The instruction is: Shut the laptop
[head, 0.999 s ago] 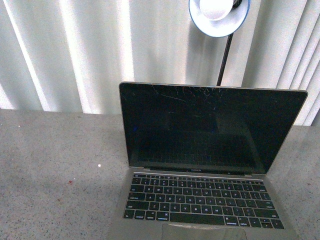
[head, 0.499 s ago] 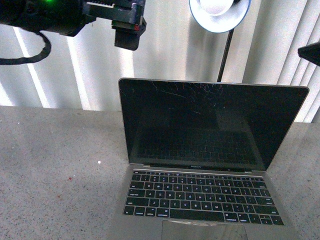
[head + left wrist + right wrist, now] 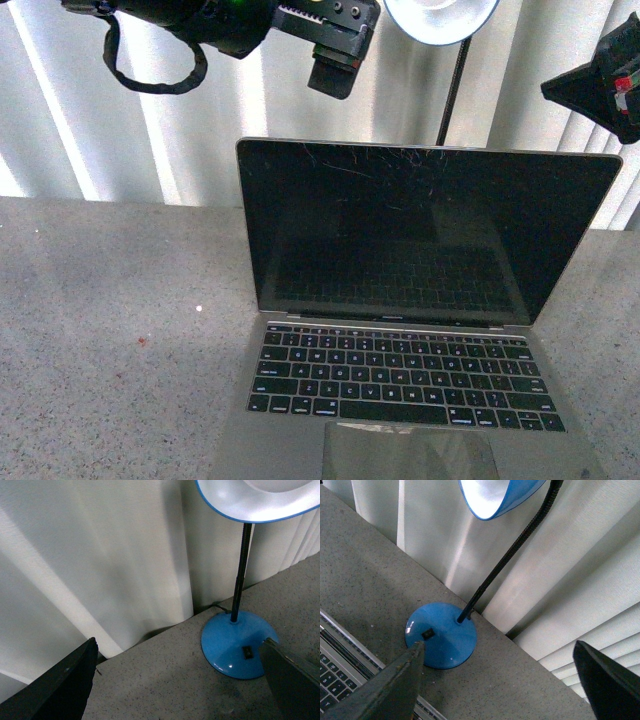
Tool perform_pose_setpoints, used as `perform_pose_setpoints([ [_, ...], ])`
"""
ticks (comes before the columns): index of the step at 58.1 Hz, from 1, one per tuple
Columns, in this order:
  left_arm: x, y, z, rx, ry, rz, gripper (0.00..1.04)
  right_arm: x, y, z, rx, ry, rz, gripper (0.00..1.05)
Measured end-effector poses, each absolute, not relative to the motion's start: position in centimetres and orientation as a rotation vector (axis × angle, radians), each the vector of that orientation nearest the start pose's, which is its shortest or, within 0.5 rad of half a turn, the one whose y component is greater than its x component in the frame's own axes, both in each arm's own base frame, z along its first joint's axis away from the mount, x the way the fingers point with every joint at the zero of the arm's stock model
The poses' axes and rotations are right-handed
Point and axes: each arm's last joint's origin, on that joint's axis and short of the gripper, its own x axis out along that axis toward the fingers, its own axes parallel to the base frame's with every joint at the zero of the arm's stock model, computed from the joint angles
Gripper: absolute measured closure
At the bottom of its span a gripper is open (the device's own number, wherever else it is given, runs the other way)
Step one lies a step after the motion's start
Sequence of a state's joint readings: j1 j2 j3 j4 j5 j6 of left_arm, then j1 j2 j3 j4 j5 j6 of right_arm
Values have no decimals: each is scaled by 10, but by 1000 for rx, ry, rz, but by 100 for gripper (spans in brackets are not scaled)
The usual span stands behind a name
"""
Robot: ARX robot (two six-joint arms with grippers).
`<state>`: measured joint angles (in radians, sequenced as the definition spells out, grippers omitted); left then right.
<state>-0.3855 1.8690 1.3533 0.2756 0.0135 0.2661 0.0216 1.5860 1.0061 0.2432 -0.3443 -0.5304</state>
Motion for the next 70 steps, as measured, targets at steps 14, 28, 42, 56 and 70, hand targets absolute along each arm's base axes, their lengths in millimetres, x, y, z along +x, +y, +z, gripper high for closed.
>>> perform_pose_setpoints([
  [14,411,-170,257,378,271,-446,45,361,19,249,-552,258,531,61],
  [28,412,-172,255,409,323,-489,88,365,22,247,-624,288,587,102],
  [42,412,-173,250,430,348,-514,101,367,23,234,-660,332,625,102],
  [56,409,-172,243,470,416,-553,101,370,25,236,-680,327,640,102],
  [70,406,-174,241,482,440,-596,101,368,33,235,-689,343,683,102],
])
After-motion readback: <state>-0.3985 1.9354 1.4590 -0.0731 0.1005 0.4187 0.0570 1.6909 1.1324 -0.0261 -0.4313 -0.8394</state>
